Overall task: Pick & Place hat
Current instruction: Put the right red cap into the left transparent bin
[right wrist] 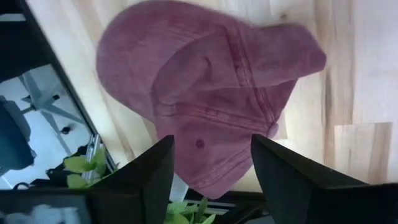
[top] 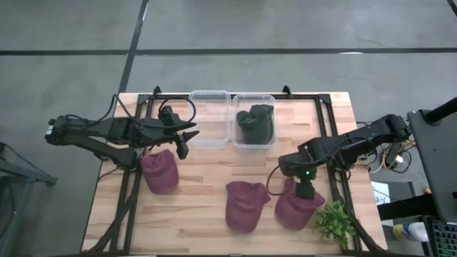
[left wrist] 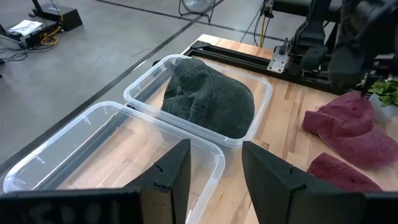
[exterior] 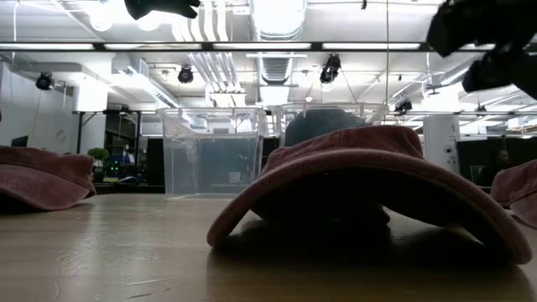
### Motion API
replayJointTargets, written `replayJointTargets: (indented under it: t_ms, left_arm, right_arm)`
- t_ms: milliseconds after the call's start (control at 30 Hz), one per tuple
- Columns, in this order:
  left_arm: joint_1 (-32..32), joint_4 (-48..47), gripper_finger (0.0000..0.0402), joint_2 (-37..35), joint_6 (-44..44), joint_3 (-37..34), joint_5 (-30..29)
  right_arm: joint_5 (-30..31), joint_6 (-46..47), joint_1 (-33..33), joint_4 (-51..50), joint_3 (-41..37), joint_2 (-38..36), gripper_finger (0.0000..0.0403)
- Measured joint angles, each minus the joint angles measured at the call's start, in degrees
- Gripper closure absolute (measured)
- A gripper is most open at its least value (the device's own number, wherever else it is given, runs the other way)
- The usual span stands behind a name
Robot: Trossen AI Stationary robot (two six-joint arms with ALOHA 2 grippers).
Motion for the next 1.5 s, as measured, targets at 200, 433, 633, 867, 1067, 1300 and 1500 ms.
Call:
replayJointTargets:
  t_ms: [200, 433, 633, 867, 1067, 1300, 1500]
  left_arm:
    - [0.0, 0.0, 0.0264, 0.0, 0.0, 0.0, 0.0]
    - [0.0, 0.0, 0.0264, 0.0, 0.0, 0.0, 0.0]
    - [0.0, 0.0, 0.0264, 0.0, 0.0, 0.0, 0.0]
    - [0.0, 0.0, 0.0264, 0.0, -0.1, 0.0, 0.0]
    - [0.0, 0.0, 0.0264, 0.0, -1.3, 0.0, 0.0]
    - [0.0, 0.0, 0.0264, 0.0, -1.3, -0.1, 0.0]
    - [0.0, 0.3, 0.0264, 0.0, -1.4, -0.1, 0.0]
  right_arm:
    - [-0.6, 0.8, 0.0, 1.8, -4.4, 0.0, 0.0178]
    - [-0.5, 0.8, 1.6, 7.0, -6.8, 0.0, 0.0167]
    - [-0.4, 2.1, 4.3, 13.1, -9.7, 0.0, 0.0166]
    - [-0.4, 2.8, 6.9, 16.7, -10.8, 0.0, 0.0165]
    - [0.3, 2.9, 9.1, 19.0, -11.3, 0.0, 0.0167]
    - [0.5, 3.4, 11.4, 21.3, -11.5, 2.5, 0.0165]
    - [0.4, 3.4, 11.9, 22.6, -11.5, 6.3, 0.0167]
